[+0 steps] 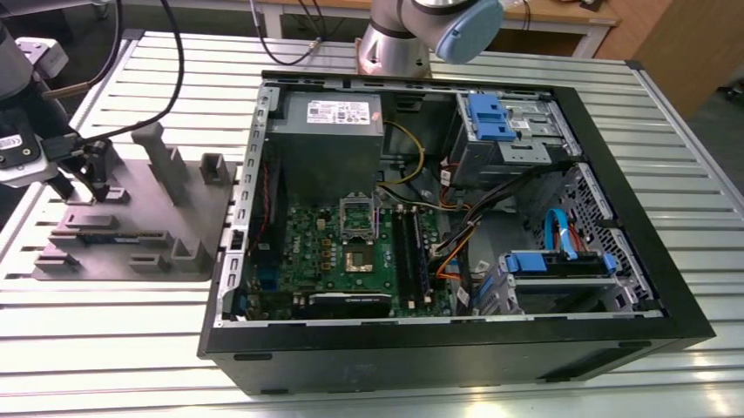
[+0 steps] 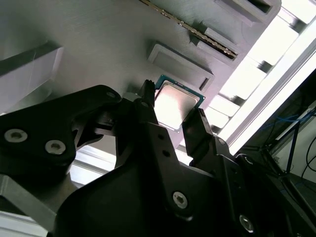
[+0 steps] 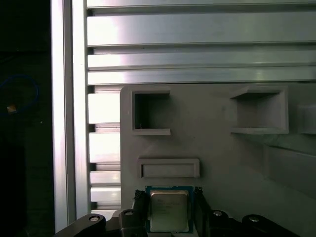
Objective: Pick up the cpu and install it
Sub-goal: 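Pick up the cpu and move it towards the insertion slot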
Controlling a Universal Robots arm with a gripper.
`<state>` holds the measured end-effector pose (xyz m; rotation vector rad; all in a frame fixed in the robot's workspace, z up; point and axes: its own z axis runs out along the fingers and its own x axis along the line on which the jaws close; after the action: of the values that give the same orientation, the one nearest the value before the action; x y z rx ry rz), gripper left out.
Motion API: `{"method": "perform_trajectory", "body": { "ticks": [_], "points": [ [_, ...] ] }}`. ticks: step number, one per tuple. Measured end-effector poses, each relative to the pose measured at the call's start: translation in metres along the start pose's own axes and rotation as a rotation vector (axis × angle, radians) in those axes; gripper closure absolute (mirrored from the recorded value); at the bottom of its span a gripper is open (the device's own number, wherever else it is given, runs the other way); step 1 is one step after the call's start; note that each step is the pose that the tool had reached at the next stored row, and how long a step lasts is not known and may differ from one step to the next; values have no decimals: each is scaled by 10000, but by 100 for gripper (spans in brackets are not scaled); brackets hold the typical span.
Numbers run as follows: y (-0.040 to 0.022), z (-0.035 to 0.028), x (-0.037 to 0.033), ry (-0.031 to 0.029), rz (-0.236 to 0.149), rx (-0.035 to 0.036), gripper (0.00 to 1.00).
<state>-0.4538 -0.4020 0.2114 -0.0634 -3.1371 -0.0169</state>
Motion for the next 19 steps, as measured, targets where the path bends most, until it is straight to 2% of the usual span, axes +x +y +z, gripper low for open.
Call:
{"method": "perform_trajectory", "body": {
  "ticks": [19],
  "points": [
    [2,-31,0,1,0,0,53]
  ]
}}
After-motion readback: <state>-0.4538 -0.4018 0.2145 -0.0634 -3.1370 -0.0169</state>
